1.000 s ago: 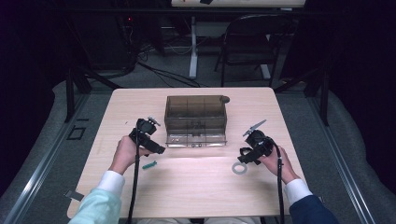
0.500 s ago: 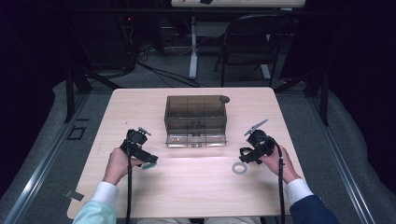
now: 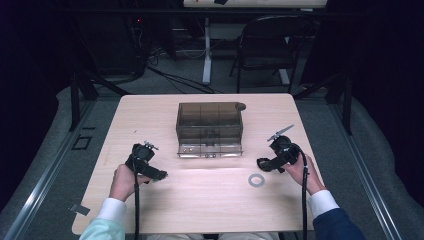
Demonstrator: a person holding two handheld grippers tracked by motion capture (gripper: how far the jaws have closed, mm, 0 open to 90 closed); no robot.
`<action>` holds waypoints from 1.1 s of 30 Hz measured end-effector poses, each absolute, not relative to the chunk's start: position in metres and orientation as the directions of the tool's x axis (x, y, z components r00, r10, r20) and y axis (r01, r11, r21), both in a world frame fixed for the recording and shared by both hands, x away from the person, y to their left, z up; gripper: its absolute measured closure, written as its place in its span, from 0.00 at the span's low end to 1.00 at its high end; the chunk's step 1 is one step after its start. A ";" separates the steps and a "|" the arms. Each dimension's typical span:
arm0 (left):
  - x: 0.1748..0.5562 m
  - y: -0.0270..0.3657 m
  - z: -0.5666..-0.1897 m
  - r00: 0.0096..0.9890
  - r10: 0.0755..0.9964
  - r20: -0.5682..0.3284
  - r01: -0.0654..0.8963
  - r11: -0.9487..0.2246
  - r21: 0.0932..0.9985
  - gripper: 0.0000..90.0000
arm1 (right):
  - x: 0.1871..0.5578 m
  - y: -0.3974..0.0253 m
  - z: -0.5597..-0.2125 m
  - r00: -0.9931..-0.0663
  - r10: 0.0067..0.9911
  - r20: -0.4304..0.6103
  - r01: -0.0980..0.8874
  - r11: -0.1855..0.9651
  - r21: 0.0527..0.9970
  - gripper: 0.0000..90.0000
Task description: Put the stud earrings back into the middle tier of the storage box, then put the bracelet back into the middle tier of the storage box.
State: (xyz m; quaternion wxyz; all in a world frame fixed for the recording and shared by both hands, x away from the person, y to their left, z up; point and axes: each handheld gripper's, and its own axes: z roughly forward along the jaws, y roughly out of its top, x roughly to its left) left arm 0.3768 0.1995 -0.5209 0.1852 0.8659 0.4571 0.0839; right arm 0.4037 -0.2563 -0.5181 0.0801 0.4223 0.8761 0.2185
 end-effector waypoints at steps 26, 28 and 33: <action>0.374 0.207 -0.524 0.538 0.842 -0.034 0.774 -0.477 0.417 0.13 | 0.404 -0.255 -0.521 -0.652 0.757 0.038 0.700 0.583 0.413 0.18; 0.373 0.208 -0.524 0.535 0.844 -0.037 0.776 -0.473 0.416 0.12 | 0.404 -0.254 -0.520 -0.661 0.749 0.040 0.696 0.593 0.404 0.18; 0.372 0.209 -0.525 0.533 0.845 -0.041 0.778 -0.470 0.416 0.11 | 0.403 -0.251 -0.520 -0.667 0.744 0.031 0.691 0.603 0.398 0.16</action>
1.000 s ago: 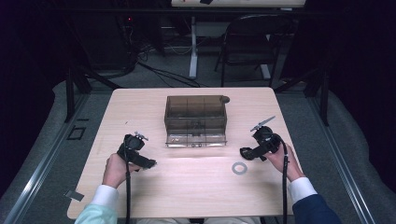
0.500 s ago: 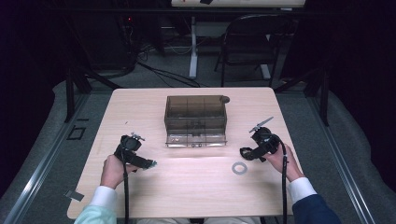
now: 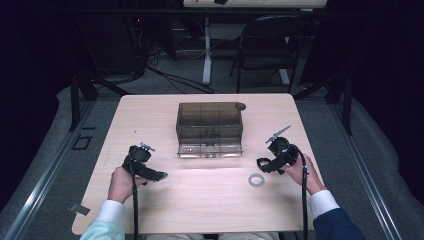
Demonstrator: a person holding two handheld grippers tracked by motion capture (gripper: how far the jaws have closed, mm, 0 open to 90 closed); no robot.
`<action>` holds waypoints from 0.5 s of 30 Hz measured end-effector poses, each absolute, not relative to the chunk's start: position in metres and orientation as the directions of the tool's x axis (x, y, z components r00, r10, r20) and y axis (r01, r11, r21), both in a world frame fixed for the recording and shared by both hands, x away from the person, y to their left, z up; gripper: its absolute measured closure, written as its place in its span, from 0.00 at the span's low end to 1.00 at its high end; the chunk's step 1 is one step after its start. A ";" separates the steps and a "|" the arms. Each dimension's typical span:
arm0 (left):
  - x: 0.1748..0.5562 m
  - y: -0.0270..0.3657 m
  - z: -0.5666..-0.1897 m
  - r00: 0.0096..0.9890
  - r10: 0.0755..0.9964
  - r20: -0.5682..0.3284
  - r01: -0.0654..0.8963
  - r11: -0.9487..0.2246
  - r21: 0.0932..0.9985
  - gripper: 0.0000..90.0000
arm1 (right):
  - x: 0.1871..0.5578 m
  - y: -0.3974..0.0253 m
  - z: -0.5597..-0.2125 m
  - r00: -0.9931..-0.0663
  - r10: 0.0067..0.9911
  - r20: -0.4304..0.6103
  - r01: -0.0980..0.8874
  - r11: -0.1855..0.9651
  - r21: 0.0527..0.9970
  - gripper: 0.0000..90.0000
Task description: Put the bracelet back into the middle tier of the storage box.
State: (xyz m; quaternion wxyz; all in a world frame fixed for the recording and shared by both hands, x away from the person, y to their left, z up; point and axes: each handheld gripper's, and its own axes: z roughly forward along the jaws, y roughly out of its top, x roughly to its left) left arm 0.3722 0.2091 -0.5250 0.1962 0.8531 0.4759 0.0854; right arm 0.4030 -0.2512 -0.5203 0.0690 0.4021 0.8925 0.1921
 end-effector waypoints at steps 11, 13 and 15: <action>0.372 0.210 -0.525 0.530 0.847 -0.044 0.781 -0.467 0.415 0.11 | 0.402 -0.246 -0.519 -0.695 0.719 0.024 0.669 0.633 0.389 0.17; 0.372 0.210 -0.525 0.531 0.846 -0.044 0.780 -0.468 0.415 0.11 | 0.402 -0.244 -0.519 -0.698 0.716 0.018 0.666 0.640 0.384 0.16; 0.372 0.210 -0.525 0.532 0.846 -0.044 0.780 -0.469 0.415 0.11 | 0.403 -0.241 -0.520 -0.709 0.705 0.010 0.659 0.657 0.366 0.16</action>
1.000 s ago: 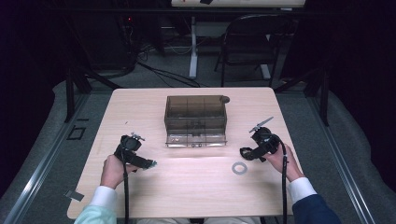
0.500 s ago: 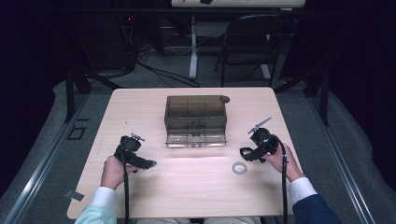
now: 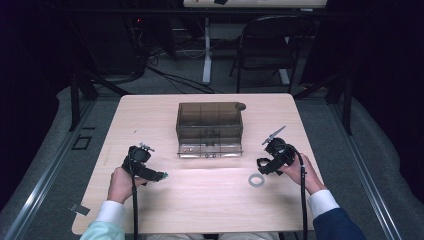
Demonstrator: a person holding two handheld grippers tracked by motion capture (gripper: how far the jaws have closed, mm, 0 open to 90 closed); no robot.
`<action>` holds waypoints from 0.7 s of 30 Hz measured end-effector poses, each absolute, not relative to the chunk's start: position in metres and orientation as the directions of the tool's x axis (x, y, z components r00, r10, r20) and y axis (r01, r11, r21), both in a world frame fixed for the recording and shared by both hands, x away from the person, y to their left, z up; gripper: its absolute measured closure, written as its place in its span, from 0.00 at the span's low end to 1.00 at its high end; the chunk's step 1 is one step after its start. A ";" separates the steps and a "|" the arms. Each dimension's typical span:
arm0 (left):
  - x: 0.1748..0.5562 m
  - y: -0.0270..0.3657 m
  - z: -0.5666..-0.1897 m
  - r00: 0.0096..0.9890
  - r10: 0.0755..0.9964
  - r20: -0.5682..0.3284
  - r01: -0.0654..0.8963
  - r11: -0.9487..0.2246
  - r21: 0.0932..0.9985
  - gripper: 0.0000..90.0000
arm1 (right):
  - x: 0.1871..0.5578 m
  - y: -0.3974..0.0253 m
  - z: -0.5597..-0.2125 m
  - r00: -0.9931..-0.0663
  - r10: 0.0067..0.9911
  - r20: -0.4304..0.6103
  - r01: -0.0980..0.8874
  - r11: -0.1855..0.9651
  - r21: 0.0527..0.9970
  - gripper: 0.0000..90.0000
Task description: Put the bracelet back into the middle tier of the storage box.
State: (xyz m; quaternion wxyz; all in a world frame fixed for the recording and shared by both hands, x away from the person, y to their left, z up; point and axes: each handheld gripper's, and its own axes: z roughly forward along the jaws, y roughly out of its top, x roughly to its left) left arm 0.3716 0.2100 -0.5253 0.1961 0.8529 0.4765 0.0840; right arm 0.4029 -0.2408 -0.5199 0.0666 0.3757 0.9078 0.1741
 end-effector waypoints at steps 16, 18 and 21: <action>0.371 0.211 -0.525 0.534 0.844 -0.048 0.779 -0.469 0.417 0.11 | 0.407 -0.231 -0.522 -0.743 0.669 0.032 0.643 0.700 0.311 0.20; 0.371 0.210 -0.525 0.535 0.843 -0.047 0.778 -0.471 0.415 0.11 | 0.408 -0.230 -0.522 -0.744 0.667 0.042 0.647 0.703 0.296 0.19; 0.371 0.210 -0.525 0.536 0.843 -0.046 0.778 -0.472 0.416 0.11 | 0.410 -0.229 -0.523 -0.748 0.661 0.049 0.646 0.710 0.281 0.20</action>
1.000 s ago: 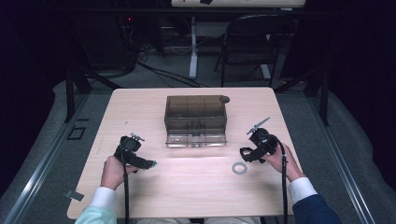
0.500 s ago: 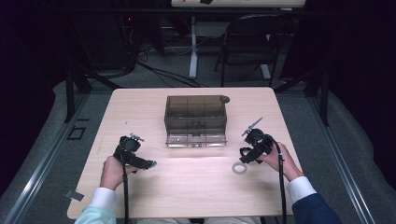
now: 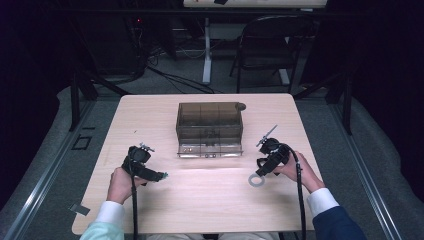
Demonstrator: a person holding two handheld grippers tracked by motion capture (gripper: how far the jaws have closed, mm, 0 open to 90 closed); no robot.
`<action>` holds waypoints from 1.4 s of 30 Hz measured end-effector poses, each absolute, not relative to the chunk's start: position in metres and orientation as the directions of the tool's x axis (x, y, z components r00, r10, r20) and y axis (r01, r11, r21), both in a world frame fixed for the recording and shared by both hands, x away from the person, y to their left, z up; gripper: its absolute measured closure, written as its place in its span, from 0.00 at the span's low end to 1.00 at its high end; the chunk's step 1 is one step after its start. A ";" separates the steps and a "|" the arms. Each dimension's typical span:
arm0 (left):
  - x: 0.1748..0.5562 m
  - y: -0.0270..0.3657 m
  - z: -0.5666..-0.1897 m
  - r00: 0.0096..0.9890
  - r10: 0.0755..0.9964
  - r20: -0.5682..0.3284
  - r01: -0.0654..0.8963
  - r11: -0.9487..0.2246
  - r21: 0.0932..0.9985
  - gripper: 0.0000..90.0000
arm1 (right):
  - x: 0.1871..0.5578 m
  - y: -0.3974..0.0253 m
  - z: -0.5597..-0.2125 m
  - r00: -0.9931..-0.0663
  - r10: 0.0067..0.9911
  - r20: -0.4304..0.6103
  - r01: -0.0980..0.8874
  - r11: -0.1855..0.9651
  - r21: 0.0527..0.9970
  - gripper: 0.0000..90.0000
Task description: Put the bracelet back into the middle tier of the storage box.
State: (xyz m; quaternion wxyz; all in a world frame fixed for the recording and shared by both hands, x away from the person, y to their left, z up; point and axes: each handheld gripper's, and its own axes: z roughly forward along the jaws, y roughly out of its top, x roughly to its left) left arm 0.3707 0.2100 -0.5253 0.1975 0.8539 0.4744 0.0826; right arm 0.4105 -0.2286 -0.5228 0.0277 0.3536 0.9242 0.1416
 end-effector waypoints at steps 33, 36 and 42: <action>0.371 0.212 -0.528 0.540 0.840 -0.054 0.779 -0.474 0.411 0.11 | 0.407 -0.222 -0.527 -0.763 0.646 0.036 0.631 0.730 0.262 0.68; 0.371 0.212 -0.528 0.539 0.840 -0.055 0.780 -0.474 0.410 0.11 | 0.409 -0.223 -0.527 -0.765 0.644 0.024 0.628 0.736 0.253 0.69; 0.372 0.213 -0.529 0.535 0.843 -0.058 0.784 -0.470 0.405 0.11 | 0.414 -0.225 -0.526 -0.754 0.656 -0.004 0.634 0.730 0.254 0.73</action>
